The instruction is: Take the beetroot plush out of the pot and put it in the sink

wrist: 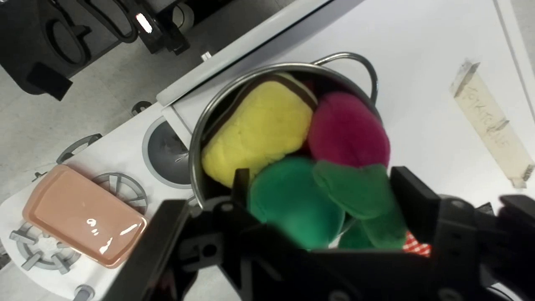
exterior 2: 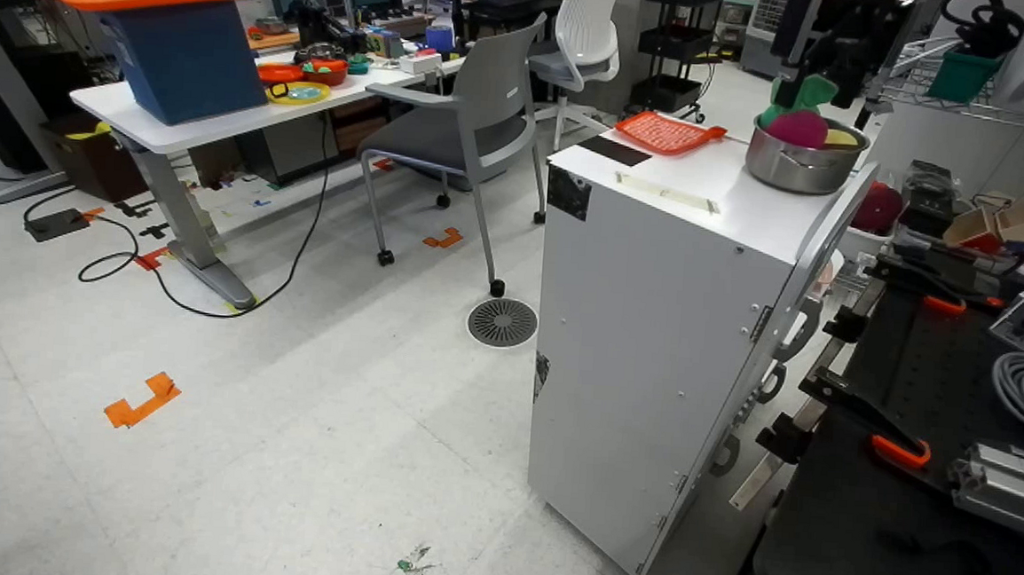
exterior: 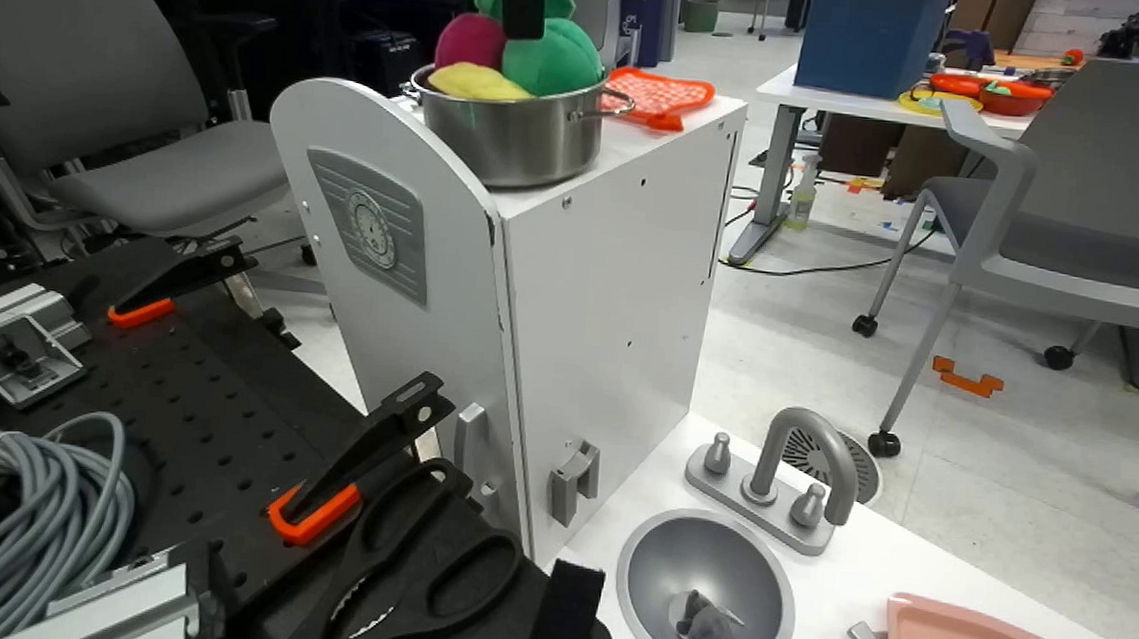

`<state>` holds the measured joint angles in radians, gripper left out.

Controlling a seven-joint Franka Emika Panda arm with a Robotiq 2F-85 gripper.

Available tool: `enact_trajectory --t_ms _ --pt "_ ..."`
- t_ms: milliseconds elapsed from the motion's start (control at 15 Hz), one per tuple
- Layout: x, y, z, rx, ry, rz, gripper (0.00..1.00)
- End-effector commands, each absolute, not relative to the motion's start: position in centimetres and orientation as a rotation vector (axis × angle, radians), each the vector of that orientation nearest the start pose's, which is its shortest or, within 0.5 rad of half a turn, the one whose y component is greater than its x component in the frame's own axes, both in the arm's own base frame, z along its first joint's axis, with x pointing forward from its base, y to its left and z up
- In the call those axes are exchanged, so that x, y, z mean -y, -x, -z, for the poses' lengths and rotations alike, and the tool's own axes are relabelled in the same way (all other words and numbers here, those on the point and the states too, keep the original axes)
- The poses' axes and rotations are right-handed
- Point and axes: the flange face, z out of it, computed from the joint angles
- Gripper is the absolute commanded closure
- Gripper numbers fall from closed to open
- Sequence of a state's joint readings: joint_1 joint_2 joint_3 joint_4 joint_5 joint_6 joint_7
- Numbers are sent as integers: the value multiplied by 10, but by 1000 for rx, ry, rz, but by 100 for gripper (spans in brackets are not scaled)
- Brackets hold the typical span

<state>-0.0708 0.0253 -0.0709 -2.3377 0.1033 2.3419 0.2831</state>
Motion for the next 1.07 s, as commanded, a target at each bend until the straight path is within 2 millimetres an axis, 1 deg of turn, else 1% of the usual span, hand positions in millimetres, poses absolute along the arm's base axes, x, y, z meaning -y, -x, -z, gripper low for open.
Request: enact_trajectory --t_ms 0,67,133,333,467,600,667,800,867,1000 --pt "69 -499 -326 -759 2977 -35 47" --pt "69 -499 -326 -755 2977 -34 57" --pt "68 -499 -326 -752 2978 -33 63" --pt "67 -499 -326 -743 2980 -31 87" --pt "67 -499 -326 -739 2981 -30 100" --pt "66 -499 -327 -734 2981 -29 100" --pt "65 -499 -326 -732 2980 -30 97" --pt "65 -499 -326 -730 2978 -32 100" --pt "65 -499 -326 -726 2976 -31 98" --pt "63 -500 -326 -723 2976 -30 98"
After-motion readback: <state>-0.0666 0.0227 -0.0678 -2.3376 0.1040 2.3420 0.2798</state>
